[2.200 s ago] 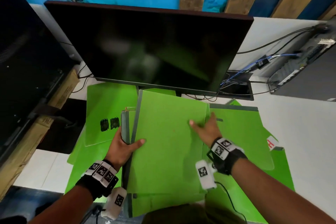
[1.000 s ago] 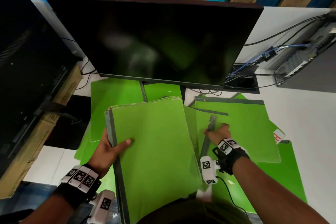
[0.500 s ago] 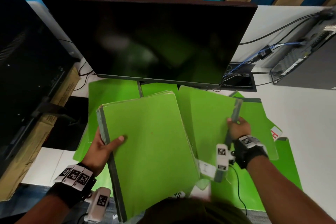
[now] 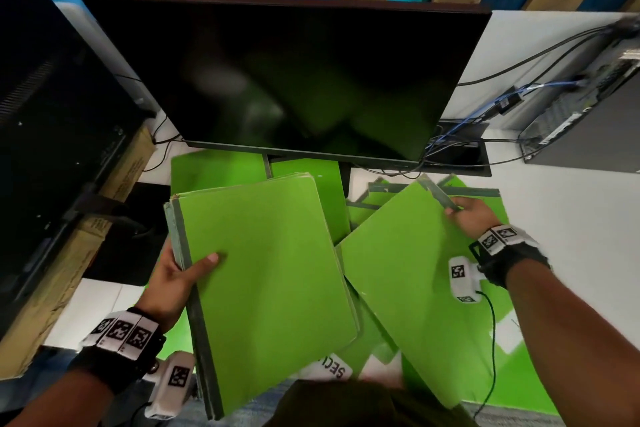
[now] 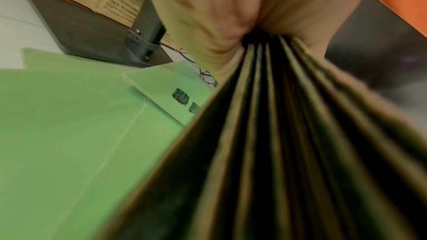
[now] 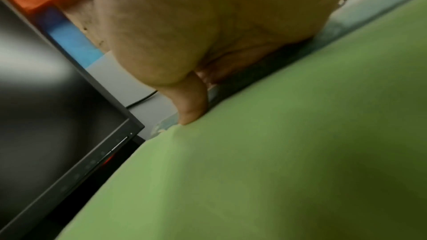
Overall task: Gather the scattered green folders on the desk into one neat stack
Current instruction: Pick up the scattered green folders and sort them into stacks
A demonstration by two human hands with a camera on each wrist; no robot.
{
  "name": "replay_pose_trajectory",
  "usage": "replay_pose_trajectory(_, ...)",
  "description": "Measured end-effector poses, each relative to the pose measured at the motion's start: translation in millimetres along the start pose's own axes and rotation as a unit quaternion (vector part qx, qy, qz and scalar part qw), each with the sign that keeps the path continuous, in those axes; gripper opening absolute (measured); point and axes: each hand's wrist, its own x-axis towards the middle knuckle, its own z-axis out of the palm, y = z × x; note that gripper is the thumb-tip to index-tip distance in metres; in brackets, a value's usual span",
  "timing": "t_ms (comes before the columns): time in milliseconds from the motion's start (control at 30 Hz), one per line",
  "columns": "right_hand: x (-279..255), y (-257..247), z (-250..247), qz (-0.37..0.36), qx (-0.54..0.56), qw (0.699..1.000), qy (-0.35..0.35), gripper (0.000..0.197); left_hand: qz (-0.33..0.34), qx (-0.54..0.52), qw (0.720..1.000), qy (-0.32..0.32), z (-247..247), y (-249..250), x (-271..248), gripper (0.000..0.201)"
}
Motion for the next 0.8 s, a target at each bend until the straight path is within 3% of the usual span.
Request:
replay_pose_trajectory(133,-3,-5,14,-0.008,-0.003,1.000,-0.020,0.017,-0.007,0.006,0.999,0.038,-27,0,-3,0.050)
replay_pose_trajectory(233,-3,-11,26,-0.051,-0.053,0.995,-0.061,0.023,-0.007,0.008,0.998,0.068,-42,1,-8,0.045)
replay_pose_trajectory(333,-2,-19,43,-0.076,-0.135,0.976,-0.153,0.071,-0.010,0.009,0.996,0.086,-51,-1,-11,0.052)
replay_pose_trajectory(400,-1,-25,53,-0.068,-0.160,0.971,-0.162,0.091,-0.014,0.006,0.996,0.091,-53,-4,-12,0.054)
replay_pose_trajectory(800,-11,-55,51,-0.018,-0.180,0.960,-0.215,0.093,-0.023,0.012,0.994,0.109,-55,-15,-9,0.033)
